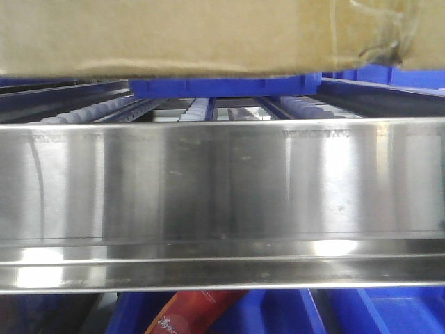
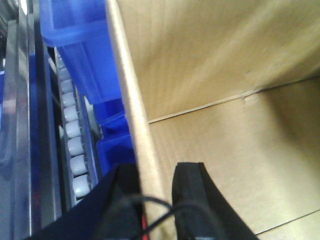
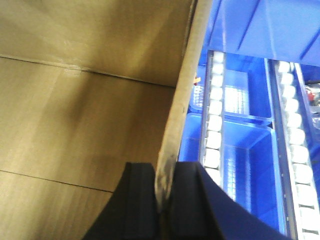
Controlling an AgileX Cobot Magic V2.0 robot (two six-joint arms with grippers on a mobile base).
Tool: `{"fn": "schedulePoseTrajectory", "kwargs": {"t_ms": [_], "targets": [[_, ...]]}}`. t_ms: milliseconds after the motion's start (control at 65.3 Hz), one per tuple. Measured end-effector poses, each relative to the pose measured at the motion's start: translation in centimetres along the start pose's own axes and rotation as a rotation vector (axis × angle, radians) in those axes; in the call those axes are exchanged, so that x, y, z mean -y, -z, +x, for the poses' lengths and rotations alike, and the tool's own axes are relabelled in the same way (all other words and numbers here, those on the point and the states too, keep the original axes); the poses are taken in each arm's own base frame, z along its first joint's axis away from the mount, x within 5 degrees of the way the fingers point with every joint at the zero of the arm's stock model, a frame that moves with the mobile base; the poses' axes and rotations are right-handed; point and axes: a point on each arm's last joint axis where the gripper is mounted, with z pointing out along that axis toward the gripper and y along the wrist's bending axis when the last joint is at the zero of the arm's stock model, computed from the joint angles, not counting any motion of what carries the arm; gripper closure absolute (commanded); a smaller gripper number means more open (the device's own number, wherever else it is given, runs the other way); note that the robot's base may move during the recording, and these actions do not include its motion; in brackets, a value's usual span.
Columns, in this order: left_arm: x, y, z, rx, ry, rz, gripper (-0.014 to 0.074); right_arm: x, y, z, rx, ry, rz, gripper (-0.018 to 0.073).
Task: Grab carton from right shelf to conveyor
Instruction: 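Lift the carton with both grippers up off the roller shelf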
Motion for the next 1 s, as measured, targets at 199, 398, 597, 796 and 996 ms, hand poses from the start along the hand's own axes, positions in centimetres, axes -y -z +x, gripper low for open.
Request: {"fn": "schedulePoseTrajectory", "kwargs": {"t_ms": [199, 398, 597, 796, 996], "targets": [[-0.02, 0.09, -0.01, 0.002, -0.001, -0.001, 0.0613, 0.0, -0.02, 0.01, -0.001, 0.0, 0.0, 0.0627], [-0.02, 0.09, -0.01, 0.002, -0.001, -0.001, 0.0613, 0.0, -0.02, 0.01, -0.001, 0.0, 0.0, 0.0627], [-0.02, 0.09, -0.01, 0.003, -0.001, -0.001, 0.0613, 0.0, -0.02, -0.02, 0.003, 0.0, 0.0, 0.0627], [-0.09, 0.09, -0.03, 0.005, -0.003, -0.008, 0.0613, -0.02, -0.02, -0.3, 0.033, 0.0, -0.002, 0.0627], [-0.12, 0.09, -0.04, 0.006, -0.004, -0.012, 0.0613, -0.03, 0.0, -0.57, 0.063, 0.0, -0.003, 0.0627]]}}
